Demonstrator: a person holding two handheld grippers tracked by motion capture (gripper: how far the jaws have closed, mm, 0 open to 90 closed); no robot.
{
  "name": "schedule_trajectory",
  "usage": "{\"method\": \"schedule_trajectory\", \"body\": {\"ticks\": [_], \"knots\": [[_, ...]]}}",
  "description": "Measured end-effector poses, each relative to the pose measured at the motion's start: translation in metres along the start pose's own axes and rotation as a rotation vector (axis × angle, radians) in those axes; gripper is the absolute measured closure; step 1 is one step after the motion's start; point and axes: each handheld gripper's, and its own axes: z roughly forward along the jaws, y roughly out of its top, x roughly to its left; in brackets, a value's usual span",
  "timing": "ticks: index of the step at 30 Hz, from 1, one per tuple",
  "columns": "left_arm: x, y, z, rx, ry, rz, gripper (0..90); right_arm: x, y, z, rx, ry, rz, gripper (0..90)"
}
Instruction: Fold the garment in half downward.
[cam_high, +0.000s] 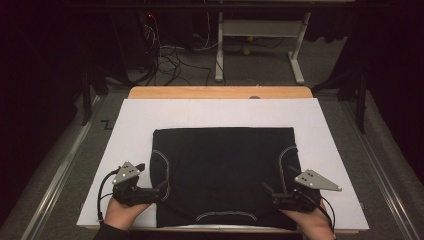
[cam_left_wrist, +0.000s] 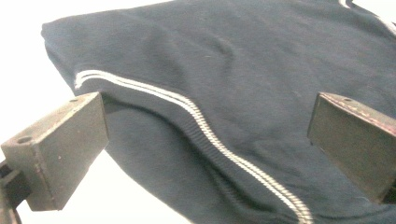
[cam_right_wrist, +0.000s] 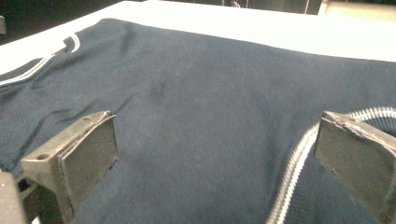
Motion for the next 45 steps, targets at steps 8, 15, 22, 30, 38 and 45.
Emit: {"method": "schedule_trajectory", "body": {"ticks": [8, 15, 22, 30, 38, 45], "knots": [[0.010, 0.011, 0.001, -0.027, 0.000, 0.006, 0.0, 0.025, 0.017, 0.021, -0.019, 0.038, -0.053, 0.5], [0.026, 0.008, -0.005, -0.046, 0.005, -0.014, 0.0, 0.051, 0.027, 0.050, -0.005, 0.094, -0.095, 0.5], [0.040, 0.009, -0.008, -0.049, 0.009, -0.040, 0.0, 0.081, 0.029, 0.075, 0.024, 0.154, -0.124, 0.5], [0.051, 0.019, -0.004, -0.069, 0.011, -0.060, 0.0, 0.114, 0.032, 0.095, 0.039, 0.218, -0.165, 0.5], [0.056, 0.042, 0.006, -0.083, -0.003, -0.060, 0.0, 0.133, 0.039, 0.106, 0.043, 0.251, -0.186, 0.5], [0.060, 0.058, 0.010, -0.066, 0.011, -0.050, 0.0, 0.146, 0.043, 0.110, 0.051, 0.270, -0.195, 0.5]]}}
